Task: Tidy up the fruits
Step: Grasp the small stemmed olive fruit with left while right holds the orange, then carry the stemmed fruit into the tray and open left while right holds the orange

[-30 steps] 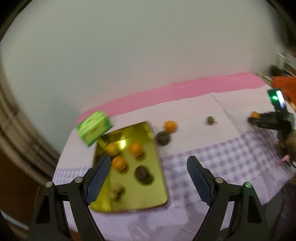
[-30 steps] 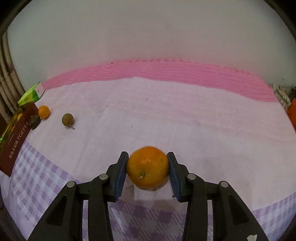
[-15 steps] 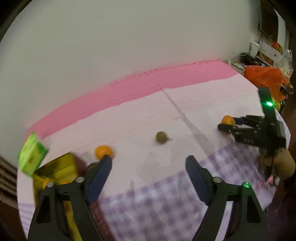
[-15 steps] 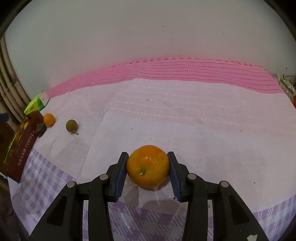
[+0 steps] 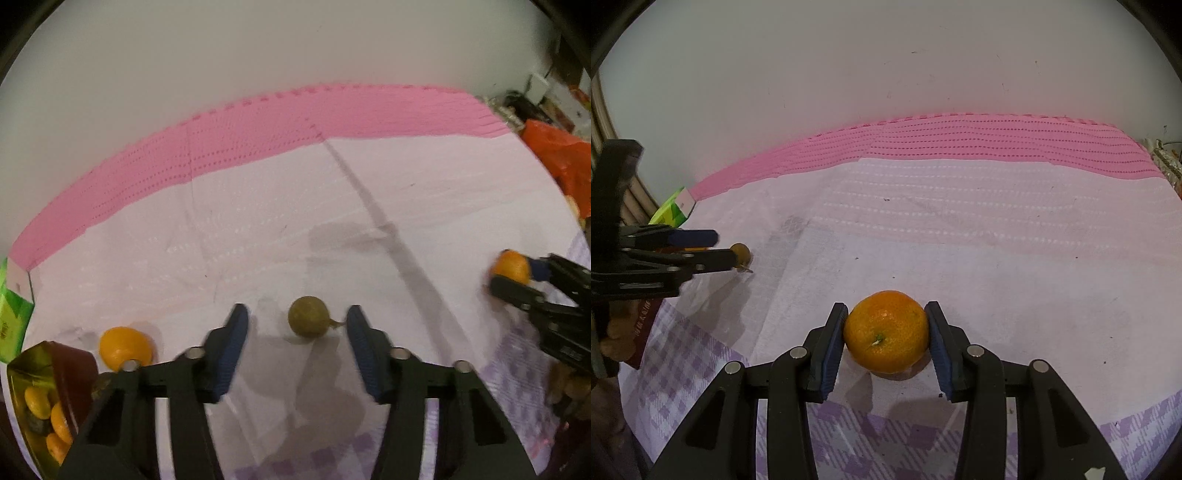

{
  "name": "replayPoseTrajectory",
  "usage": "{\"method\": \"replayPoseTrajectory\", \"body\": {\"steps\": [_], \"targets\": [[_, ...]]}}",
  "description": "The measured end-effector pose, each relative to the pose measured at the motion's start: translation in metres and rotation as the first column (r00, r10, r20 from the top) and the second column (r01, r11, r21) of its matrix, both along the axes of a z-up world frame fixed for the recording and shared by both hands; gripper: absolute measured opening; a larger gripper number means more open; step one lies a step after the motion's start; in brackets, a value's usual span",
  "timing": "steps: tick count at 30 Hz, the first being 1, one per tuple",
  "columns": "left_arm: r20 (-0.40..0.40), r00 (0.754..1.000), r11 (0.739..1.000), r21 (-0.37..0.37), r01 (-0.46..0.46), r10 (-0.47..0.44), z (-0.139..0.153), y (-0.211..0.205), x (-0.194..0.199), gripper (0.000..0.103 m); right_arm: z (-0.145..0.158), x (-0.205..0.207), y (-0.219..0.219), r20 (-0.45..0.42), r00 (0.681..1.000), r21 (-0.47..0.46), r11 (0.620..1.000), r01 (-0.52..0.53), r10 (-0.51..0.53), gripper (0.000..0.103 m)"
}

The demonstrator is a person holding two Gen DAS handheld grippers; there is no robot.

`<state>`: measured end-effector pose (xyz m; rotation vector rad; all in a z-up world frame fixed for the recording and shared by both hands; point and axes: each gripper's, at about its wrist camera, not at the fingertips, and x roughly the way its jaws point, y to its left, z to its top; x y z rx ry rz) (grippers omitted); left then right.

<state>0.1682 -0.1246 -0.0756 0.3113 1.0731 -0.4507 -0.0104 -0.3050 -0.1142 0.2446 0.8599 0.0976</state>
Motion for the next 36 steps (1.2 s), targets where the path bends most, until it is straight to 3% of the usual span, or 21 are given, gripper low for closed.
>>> {"method": "replayPoseTrajectory", "body": {"steps": [2, 7, 14, 25, 36], "targets": [[-0.024, 1.0, 1.0, -0.029, 0.009, -0.01, -0.007, -0.001, 0.002, 0.025, 0.0, 0.0, 0.0, 0.0, 1.0, 0.001, 1.0, -0.001, 0.001, 0.041], [-0.029, 0.998, 0.996, -0.071, -0.06, 0.058, -0.003, 0.005, -0.008, 0.025, -0.001, 0.0, -0.001, 0.0, 1.0, 0.004, 1.0, 0.0, 0.0, 0.041], [-0.034, 0.993, 0.976, -0.184, -0.119, 0.114, 0.036, 0.032, -0.063, 0.025, 0.0, 0.002, 0.001, -0.002, 1.0, -0.003, 1.0, 0.0, 0.0, 0.041], [-0.008, 0.986, 0.958, -0.236, -0.163, 0.166, 0.084, 0.074, -0.142, 0.025, 0.0, 0.003, 0.003, -0.003, 1.0, -0.017, 1.0, 0.0, 0.0, 0.04], [0.015, 0.958, 0.928, -0.252, -0.273, 0.286, 0.096, 0.124, -0.165, 0.025, 0.0, 0.003, 0.006, -0.012, 1.0, -0.056, 0.998, -0.001, 0.0, 0.04]]}}
